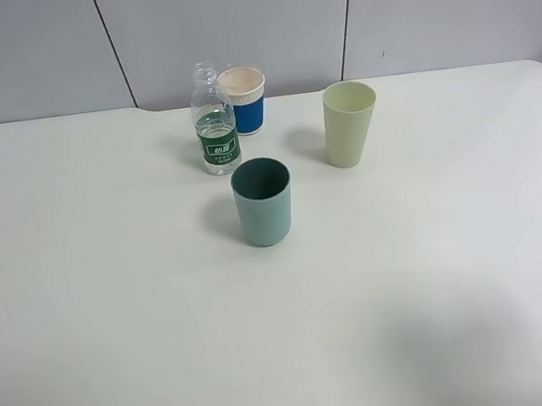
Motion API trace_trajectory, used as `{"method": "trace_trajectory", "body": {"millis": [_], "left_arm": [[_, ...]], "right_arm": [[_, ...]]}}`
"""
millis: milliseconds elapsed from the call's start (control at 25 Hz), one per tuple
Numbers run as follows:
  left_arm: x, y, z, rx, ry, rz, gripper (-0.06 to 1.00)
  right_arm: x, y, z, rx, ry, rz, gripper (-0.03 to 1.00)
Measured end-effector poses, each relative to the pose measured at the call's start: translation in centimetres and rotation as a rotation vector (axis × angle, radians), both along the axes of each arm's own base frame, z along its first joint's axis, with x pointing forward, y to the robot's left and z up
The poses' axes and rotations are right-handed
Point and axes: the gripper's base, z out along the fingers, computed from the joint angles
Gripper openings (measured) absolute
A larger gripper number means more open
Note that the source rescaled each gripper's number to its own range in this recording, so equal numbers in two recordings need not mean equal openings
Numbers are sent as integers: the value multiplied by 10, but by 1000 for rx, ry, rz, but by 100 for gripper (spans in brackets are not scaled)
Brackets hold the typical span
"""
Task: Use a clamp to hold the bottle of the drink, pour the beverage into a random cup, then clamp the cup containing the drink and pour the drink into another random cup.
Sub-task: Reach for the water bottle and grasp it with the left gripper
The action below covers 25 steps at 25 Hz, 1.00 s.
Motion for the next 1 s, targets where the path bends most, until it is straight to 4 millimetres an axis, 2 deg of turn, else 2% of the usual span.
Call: {"method": "trace_trajectory", "body": {"millis": [1000], "left_arm": [[0, 0, 0, 0, 0, 0, 100]], "right_arm": [[0, 0, 0, 0, 0, 0, 55]]}}
